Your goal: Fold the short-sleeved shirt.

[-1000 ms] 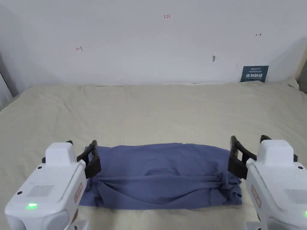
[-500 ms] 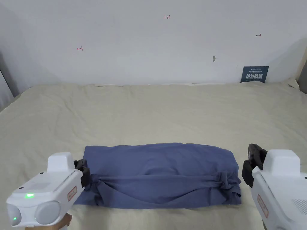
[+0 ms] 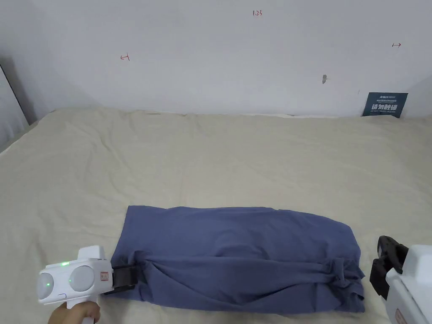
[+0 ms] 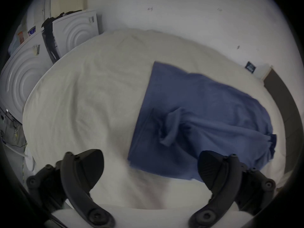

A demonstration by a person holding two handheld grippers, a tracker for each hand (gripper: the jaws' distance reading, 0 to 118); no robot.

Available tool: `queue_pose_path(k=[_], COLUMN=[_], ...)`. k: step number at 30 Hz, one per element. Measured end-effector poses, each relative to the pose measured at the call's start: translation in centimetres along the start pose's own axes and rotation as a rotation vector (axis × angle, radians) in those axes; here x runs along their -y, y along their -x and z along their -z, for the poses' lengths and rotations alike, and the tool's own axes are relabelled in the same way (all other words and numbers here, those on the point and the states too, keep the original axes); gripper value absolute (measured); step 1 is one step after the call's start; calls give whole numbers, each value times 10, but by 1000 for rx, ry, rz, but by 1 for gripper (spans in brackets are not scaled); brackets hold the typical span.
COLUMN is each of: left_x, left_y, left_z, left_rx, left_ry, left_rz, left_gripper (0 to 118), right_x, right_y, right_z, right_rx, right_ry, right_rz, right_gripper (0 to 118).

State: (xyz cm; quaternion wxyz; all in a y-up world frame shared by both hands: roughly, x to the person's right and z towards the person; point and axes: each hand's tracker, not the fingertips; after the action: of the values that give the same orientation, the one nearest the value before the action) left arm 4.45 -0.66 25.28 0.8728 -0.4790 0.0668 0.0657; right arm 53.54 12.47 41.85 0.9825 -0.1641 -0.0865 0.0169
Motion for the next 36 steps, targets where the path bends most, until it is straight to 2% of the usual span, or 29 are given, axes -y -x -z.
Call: queue_pose_path(k=[1, 4, 5, 6, 7, 8, 9, 10, 11, 13, 14, 15, 16, 18, 22, 23, 25, 26, 27, 28, 30, 36], left_x=[-2, 3, 9, 14, 15, 15, 16, 17, 17, 14, 14, 13, 11, 6, 2, 3, 5, 7, 8, 10, 13, 30], left_y=[4, 9, 2, 3, 2, 1, -1, 0, 2, 6, 4, 4, 4, 4, 2, 2, 4, 4, 6, 6, 3, 25], left_z=[17, 43, 31, 23, 18, 15, 13, 11, 9, 3, -2, -9, -16, -20, -30, -30, -27, -25, -25, -25, -32, -41], left_rx=[-17, -29, -20, -24, -19, -30, -46, -44, -28, 60, 27, 30, 47, 63, 69, 70, 68, 68, 69, 69, 65, 73], left_ry=[16, 74, 75, 50, 1, -10, -26, -41, -38, -54, -69, -100, -124, -128, -139, -137, -130, -124, -120, -115, -108, -85], left_rz=[7, 26, 25, 27, 30, 42, 66, 86, 87, 55, 46, 47, 50, 56, 60, 58, 53, 46, 41, 35, 25, 13], left_gripper=[108, 75, 74, 69, 53, 31, 19, 12, 3, 3, 3, 3, 3, 3, 3, 3, 3, 3, 3, 3, 3, 3], right_x=[2, 8, 10, 13, 16, 21, 26, 33, 40, 54, 61, 70, 78, 93, 125, 132, 139, 136, 136, 134, 129, 109], right_y=[0, 1, 1, 0, -1, -2, -4, -6, -8, -13, -15, -16, -16, -16, -18, -18, -18, -19, -21, -20, -19, -33], right_z=[5, 18, 24, 29, 35, 43, 51, 62, 73, 96, 106, 118, 129, 149, 183, 187, 187, 181, 179, 177, 170, 111], right_rx=[3, 11, 11, 13, 13, 17, 20, 27, 33, 23, 30, 42, 55, 64, 63, 59, 13, -21, -3, -2, -18, -20], right_ry=[12, 49, 66, 83, 110, 142, 169, 216, 260, 352, 381, 429, 475, 541, 660, 687, 695, 649, 645, 643, 623, 546], right_rz=[1, -1, 4, 5, 6, 14, 21, 25, 31, 51, 53, 41, 25, 3, 29, 21, 62, 129, 129, 85, 28, 88], right_gripper=[1, 2, 2, 2, 2, 4, 11, 25, 48, 77, 94, 103, 106, 106, 105, 99, 71, 53, 32, 12, 12, 12])
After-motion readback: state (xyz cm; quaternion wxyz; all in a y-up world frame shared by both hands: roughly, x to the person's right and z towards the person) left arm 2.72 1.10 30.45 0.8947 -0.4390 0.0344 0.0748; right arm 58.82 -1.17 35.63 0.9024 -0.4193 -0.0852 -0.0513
